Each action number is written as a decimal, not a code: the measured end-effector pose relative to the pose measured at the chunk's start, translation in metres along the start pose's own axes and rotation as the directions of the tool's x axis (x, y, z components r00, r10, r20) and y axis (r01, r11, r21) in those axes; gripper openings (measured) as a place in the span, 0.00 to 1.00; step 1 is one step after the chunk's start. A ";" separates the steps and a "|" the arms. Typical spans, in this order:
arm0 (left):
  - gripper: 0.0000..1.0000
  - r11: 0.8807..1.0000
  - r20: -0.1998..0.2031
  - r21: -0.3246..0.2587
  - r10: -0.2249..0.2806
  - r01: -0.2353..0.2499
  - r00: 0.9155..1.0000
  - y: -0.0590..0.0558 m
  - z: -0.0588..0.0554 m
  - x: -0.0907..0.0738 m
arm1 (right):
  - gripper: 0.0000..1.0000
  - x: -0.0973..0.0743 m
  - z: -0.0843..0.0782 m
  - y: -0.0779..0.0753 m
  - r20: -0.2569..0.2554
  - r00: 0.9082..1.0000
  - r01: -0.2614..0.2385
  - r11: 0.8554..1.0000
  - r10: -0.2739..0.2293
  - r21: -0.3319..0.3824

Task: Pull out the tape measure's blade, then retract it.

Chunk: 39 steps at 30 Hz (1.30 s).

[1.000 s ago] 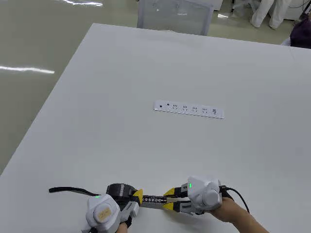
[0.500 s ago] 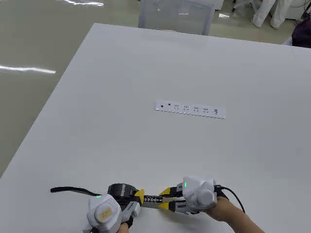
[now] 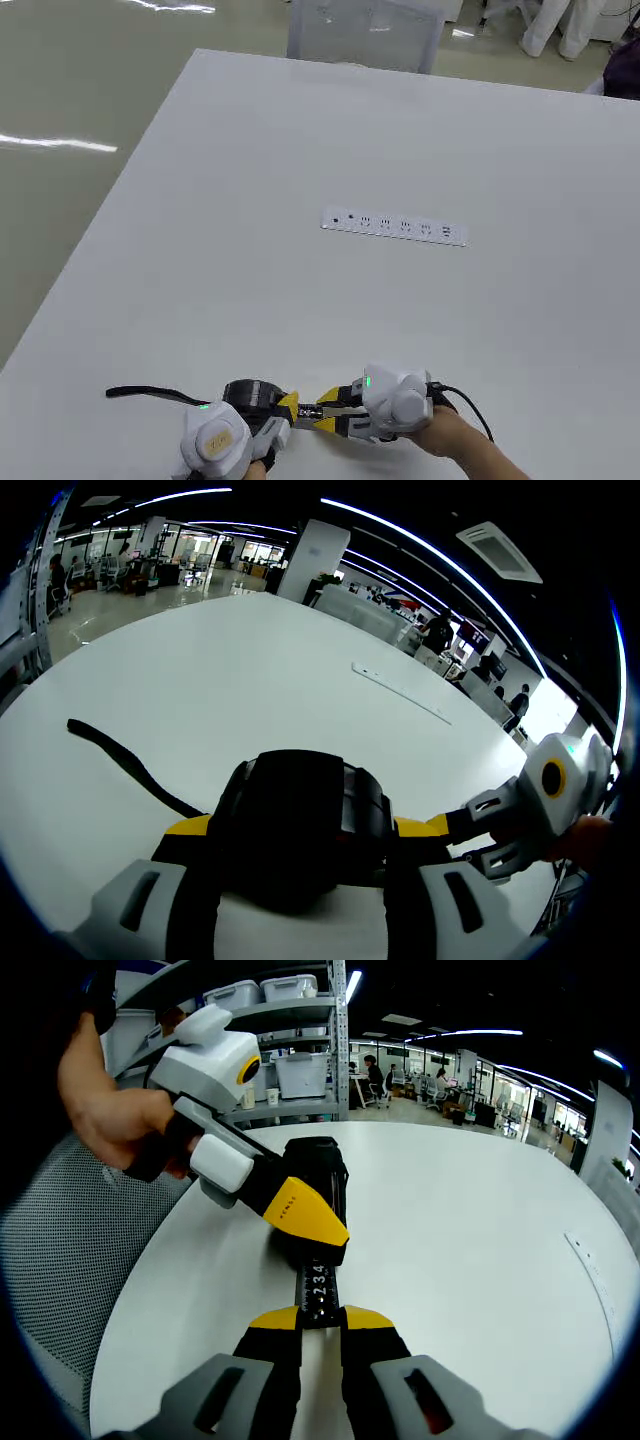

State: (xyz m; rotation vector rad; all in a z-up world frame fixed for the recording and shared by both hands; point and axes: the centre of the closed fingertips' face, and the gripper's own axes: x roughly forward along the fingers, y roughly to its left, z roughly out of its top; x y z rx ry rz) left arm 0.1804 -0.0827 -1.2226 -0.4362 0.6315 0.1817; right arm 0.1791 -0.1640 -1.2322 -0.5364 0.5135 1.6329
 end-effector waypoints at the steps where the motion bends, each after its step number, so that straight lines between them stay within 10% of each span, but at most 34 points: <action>1: 0.64 1.000 0.000 0.000 0.000 0.000 1.000 0.000 0.000 0.000 | 0.12 0.001 0.000 0.000 0.000 1.000 0.000 1.000 0.000 0.000; 39: 0.65 1.000 -0.010 -0.007 -0.012 0.012 1.000 0.000 0.000 0.001 | 0.13 0.029 0.017 0.001 0.006 0.999 -0.033 0.999 0.034 -0.038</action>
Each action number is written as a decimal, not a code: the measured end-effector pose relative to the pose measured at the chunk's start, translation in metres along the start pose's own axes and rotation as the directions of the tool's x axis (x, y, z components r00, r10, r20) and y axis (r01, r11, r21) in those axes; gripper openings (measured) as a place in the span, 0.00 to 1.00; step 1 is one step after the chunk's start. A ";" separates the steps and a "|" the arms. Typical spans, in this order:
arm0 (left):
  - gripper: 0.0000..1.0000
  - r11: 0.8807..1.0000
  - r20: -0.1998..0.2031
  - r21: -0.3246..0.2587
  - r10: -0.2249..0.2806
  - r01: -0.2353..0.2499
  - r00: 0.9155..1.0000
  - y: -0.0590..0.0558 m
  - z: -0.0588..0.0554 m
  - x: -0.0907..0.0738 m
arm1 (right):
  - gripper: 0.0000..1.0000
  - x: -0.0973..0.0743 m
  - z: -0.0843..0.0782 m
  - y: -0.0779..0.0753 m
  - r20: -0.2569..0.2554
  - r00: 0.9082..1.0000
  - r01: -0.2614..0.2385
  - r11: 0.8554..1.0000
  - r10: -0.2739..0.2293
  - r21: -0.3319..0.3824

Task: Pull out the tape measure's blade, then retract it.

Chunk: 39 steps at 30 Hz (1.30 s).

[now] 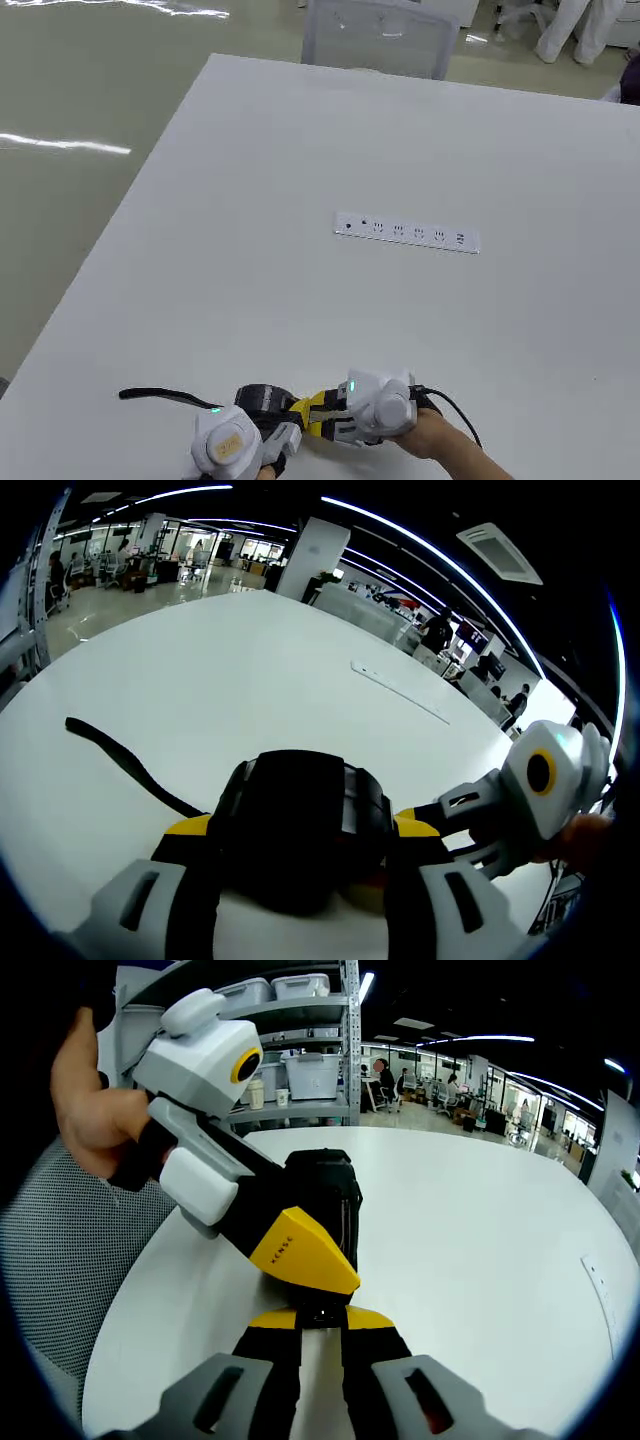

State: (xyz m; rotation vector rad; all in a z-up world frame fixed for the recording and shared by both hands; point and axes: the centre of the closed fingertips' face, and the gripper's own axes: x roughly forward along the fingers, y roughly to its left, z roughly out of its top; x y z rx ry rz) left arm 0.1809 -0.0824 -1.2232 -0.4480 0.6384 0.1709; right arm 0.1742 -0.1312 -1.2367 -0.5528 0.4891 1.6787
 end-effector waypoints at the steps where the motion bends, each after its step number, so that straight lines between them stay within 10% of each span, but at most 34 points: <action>1: 0.65 1.000 -0.002 0.007 0.000 0.000 1.000 -0.001 0.000 -0.001 | 0.13 0.000 0.000 0.000 -0.004 1.000 0.001 1.000 -0.001 0.001; 39: 0.66 0.996 -0.044 0.083 -0.016 0.019 0.999 -0.002 -0.005 0.000 | 0.19 -0.001 -0.004 -0.001 -0.016 0.998 0.058 0.996 -0.057 0.063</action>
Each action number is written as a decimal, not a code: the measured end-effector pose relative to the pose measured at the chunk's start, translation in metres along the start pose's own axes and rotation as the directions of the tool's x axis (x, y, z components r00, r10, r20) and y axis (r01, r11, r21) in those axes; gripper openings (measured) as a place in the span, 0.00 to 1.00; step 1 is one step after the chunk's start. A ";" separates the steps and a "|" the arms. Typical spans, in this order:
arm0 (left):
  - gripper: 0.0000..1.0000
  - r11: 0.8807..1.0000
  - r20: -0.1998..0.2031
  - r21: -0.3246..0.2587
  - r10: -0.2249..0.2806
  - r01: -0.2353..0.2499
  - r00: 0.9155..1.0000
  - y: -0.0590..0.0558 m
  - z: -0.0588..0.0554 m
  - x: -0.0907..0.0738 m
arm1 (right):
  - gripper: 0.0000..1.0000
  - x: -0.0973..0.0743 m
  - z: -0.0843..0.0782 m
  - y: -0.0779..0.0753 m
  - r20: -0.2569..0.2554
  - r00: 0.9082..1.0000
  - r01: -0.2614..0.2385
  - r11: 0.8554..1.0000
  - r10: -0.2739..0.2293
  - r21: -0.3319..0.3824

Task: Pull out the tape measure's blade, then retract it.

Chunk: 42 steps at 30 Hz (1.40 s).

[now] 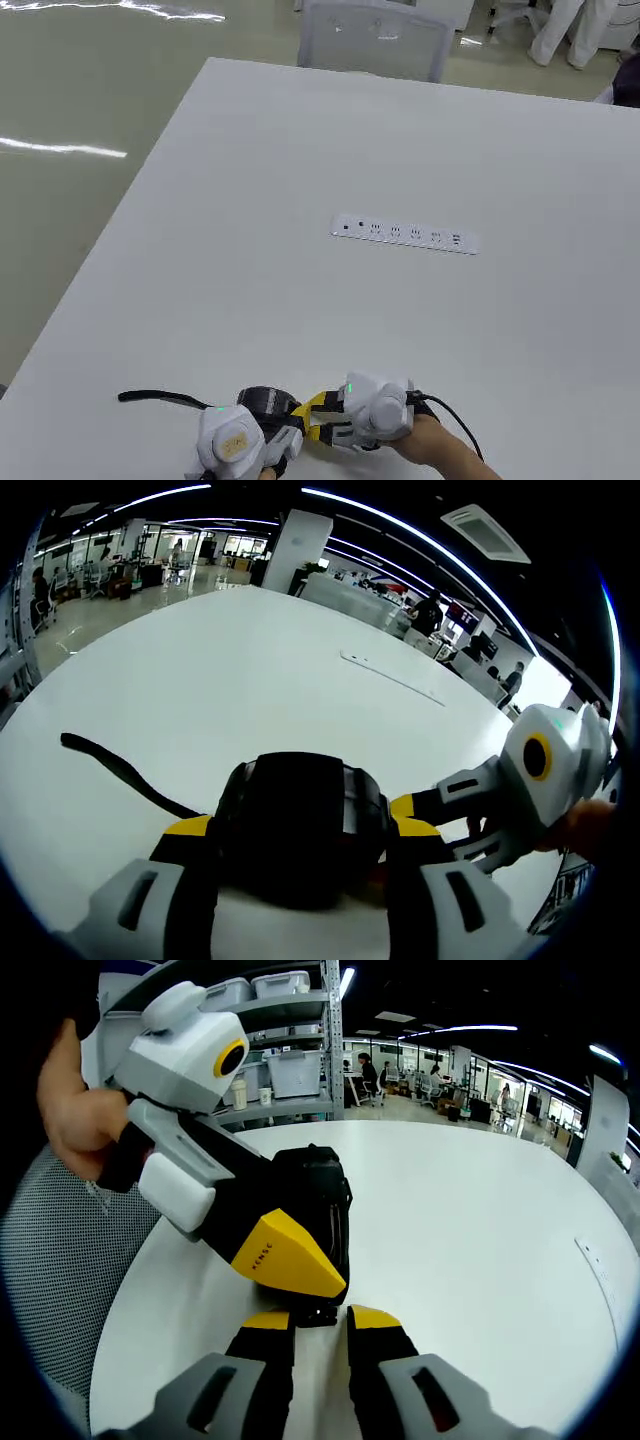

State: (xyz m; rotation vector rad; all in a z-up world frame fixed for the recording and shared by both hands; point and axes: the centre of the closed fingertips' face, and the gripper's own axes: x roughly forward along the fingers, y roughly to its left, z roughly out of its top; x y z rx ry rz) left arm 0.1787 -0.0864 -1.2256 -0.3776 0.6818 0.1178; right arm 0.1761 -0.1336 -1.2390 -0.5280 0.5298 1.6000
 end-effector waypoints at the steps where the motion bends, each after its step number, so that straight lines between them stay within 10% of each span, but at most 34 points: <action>1: 0.66 1.000 -0.002 0.006 -0.001 0.001 1.000 0.000 0.000 0.000 | 0.20 -0.001 0.000 -0.001 0.002 1.000 0.004 1.000 -0.004 0.002; 33: 0.71 0.964 -0.036 0.242 -0.103 0.109 0.994 -0.011 0.016 -0.027 | 0.41 -0.073 -0.009 -0.003 0.009 0.982 0.186 0.971 -0.190 0.152; 42: 0.74 0.925 -0.083 0.331 -0.167 0.186 0.982 -0.006 0.020 -0.035 | 0.50 -0.096 -0.017 0.002 -0.014 0.967 0.250 0.945 -0.253 0.212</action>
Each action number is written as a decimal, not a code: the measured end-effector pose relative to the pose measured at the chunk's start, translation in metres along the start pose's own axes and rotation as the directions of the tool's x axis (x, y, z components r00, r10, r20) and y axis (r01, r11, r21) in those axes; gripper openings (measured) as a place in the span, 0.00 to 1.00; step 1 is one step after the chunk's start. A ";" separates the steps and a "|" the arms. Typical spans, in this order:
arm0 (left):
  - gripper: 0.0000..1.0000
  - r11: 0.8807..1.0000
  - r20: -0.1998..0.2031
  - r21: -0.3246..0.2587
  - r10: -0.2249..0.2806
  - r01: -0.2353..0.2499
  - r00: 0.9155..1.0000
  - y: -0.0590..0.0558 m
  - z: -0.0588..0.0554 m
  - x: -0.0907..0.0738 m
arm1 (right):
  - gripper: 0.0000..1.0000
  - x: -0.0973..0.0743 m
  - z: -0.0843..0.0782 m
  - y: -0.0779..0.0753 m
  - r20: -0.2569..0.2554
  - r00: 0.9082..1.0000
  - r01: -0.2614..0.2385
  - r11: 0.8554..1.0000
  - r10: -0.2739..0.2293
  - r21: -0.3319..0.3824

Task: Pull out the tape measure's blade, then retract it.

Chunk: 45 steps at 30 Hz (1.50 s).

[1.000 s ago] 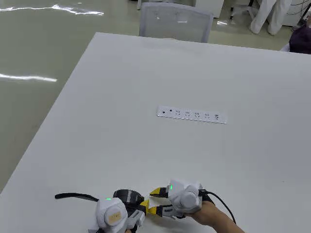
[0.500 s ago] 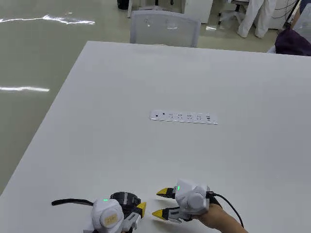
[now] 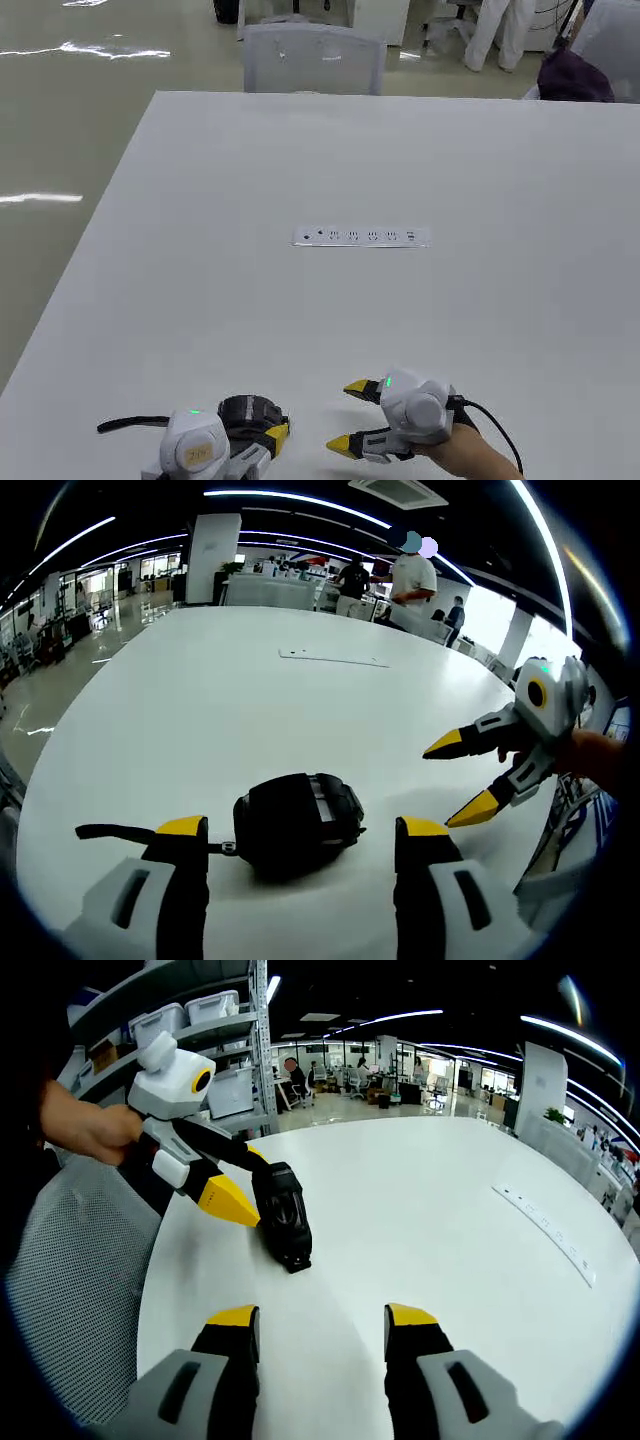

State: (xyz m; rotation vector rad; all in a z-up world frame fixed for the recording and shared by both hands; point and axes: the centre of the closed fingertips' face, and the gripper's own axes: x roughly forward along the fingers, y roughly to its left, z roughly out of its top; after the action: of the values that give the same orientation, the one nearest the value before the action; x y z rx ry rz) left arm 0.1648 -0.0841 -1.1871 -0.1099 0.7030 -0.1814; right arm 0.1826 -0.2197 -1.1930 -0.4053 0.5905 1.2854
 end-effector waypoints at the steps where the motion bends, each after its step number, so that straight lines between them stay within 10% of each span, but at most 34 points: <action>1: 0.75 1.000 -0.002 0.015 -0.012 0.012 1.000 0.000 0.001 -0.001 | 0.51 -0.003 0.000 0.000 0.001 1.000 0.007 1.000 -0.007 0.009; 16: 0.79 0.973 -0.040 0.150 -0.170 0.174 0.985 0.002 0.006 -0.024 | 0.65 -0.044 -0.016 0.002 0.001 0.994 0.108 0.989 -0.109 0.106; 45: 0.99 0.911 -0.098 0.310 -0.253 0.271 0.962 0.020 -0.010 -0.064 | 0.92 -0.106 -0.037 0.016 0.011 0.978 0.204 0.962 -0.210 0.183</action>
State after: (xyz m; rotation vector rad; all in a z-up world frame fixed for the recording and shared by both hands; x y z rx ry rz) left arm 0.1129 -0.0516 -1.1570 0.1153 0.7040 -0.5574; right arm 0.1423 -0.3190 -1.1560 -0.2882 0.6168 1.0266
